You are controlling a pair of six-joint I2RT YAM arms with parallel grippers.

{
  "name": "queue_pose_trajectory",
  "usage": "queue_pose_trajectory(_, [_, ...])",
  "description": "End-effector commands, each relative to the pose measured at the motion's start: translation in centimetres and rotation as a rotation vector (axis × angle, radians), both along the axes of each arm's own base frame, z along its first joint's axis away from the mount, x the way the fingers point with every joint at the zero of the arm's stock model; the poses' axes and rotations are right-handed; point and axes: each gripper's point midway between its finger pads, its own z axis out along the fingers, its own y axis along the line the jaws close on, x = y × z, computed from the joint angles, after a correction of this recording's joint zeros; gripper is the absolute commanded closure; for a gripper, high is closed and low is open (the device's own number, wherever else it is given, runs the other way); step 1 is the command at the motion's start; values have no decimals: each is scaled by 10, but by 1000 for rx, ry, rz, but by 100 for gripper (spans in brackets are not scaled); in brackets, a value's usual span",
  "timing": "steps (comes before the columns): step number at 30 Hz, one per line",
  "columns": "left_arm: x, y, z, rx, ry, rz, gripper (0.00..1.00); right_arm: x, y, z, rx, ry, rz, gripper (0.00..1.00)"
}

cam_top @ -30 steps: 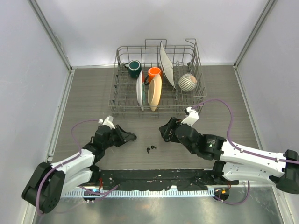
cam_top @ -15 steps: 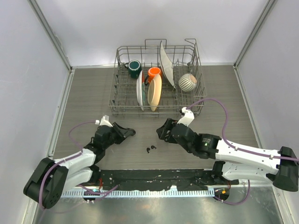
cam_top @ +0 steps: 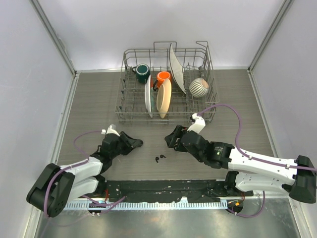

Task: Insert the wireless bluetooth earbuds into the charging case
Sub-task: Place the charging case at the center of the board.

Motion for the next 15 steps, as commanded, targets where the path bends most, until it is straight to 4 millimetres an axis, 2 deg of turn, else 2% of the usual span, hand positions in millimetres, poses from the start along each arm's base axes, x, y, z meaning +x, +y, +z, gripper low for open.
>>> queue_pose_trajectory(1, [-3,2,-5,34,28,-14,56,7,5,22,63,-36,-17,26])
queue_pose_trajectory(6, [-6,-2,-6,48,50,-59,53,8,4,18,56,-35,-22,26])
queue_pose_trajectory(7, [-8,-1,-6,50,55,-56,43,9,4,19,57,-35,-24,26])
queue_pose_trajectory(9, [-11,2,-9,69,76,-52,36,9,3,16,57,-28,-26,26])
queue_pose_trajectory(15, [-20,15,-9,116,81,-30,33,9,-4,13,69,-21,-38,25])
